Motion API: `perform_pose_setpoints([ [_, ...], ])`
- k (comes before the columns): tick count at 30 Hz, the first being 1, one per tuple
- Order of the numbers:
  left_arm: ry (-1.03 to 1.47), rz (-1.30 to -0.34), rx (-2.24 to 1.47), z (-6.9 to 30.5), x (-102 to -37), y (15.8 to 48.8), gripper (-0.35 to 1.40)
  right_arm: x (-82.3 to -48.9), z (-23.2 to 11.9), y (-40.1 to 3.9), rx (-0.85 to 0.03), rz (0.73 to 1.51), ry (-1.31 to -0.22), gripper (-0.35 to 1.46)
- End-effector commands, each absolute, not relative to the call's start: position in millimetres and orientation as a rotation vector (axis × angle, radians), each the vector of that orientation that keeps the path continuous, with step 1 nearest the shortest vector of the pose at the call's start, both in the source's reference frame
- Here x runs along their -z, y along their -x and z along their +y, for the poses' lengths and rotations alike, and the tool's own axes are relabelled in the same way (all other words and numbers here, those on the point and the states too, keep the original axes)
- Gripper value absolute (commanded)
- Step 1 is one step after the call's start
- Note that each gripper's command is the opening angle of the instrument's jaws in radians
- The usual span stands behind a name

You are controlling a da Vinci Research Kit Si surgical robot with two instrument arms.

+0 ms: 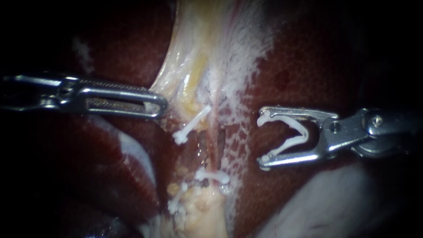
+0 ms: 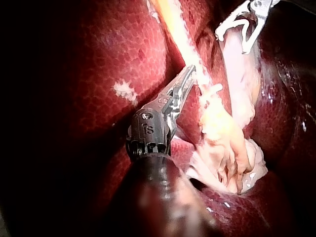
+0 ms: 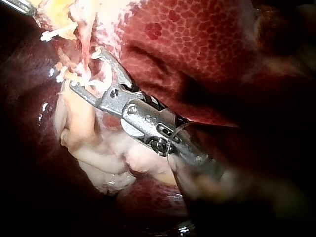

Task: Clipping second clip right tube

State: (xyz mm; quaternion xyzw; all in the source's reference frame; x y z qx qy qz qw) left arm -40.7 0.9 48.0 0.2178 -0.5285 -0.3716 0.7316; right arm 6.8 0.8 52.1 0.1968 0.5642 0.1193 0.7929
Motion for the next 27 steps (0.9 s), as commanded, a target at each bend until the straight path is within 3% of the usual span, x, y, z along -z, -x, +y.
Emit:
perform_pose_setpoints([
  [1,-0.479,-1.163,0.818,0.9,-48.0,40.8,-0.35,-52.0,0.8,-6.8,-0.257,1.214,-0.423,0.60],
  [9,-0.485,-1.164,0.815,1.0,-47.7,40.5,-0.35,-52.5,0.2,-7.1,-0.255,1.213,-0.418,0.60],
  [16,-0.501,-1.163,0.821,2.5,-45.3,39.2,-0.35,-54.2,-1.8,-8.4,-0.359,1.187,-0.472,0.60],
  [27,-0.485,-1.194,0.835,3.6,-39.2,38.3,-0.35,-58.0,-4.5,-12.5,-0.445,1.159,-0.579,0.59],
])
